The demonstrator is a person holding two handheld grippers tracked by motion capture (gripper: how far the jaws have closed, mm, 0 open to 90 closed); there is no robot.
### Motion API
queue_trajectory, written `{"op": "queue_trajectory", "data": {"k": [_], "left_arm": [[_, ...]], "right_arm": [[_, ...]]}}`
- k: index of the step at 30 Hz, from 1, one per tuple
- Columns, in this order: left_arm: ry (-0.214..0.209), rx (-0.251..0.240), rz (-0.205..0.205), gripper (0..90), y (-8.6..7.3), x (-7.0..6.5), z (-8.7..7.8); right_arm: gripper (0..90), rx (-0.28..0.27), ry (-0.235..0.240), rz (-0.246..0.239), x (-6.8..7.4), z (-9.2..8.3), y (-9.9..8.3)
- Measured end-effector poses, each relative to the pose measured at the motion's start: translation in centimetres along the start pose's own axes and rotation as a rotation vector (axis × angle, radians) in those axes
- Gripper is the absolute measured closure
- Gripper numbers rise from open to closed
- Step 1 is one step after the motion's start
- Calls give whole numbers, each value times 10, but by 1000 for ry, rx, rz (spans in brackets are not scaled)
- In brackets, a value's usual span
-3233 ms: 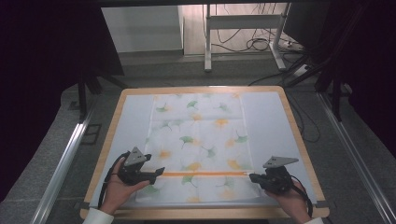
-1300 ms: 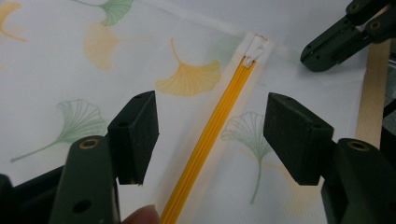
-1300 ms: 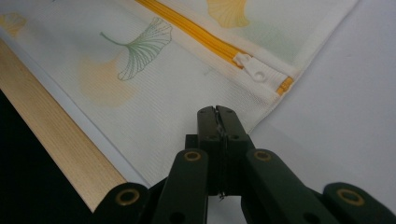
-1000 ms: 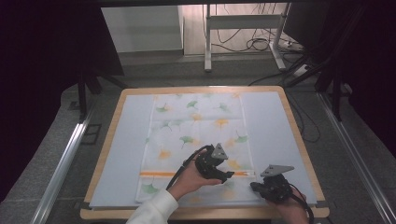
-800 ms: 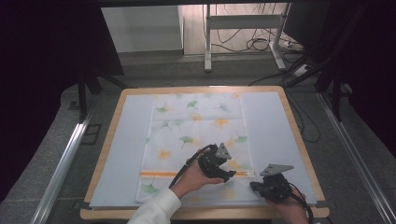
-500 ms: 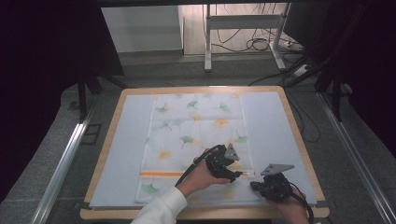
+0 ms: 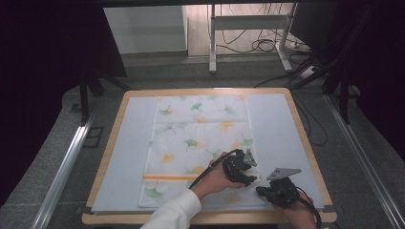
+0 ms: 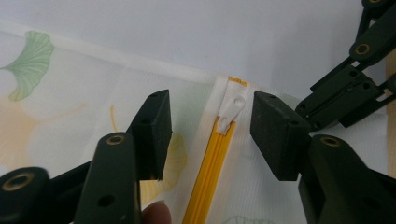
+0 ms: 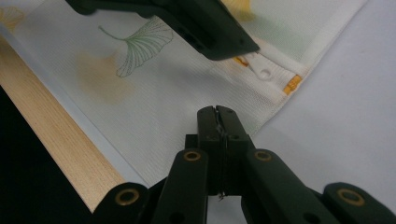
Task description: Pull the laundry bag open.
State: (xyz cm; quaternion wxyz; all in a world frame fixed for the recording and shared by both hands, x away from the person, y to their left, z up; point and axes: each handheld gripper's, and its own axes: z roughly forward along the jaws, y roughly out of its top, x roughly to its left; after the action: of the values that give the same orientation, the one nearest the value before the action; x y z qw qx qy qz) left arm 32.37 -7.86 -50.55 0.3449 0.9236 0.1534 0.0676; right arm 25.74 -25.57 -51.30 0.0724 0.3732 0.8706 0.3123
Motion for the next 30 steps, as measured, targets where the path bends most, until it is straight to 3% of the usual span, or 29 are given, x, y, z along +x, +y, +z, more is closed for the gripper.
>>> {"op": "queue_trajectory", "data": {"k": [7,14,20,24,26,30], "left_arm": [[-23,11,-5,548,3,2,9],[-58,37,18,607,7,1,14],[-62,71,47,649,11,0,17],[-90,77,24,673,12,4,18],[-82,74,22,749,11,7,17],[-86,73,18,764,10,6,17]], "right_arm": [[885,-1,3,1,-1,0,0],[886,-1,8,2,-2,0,0],[886,0,8,1,-2,0,0],[886,-1,10,1,-2,0,0],[886,0,9,-1,-2,0,0],[886,0,11,-2,-2,0,0]]}}
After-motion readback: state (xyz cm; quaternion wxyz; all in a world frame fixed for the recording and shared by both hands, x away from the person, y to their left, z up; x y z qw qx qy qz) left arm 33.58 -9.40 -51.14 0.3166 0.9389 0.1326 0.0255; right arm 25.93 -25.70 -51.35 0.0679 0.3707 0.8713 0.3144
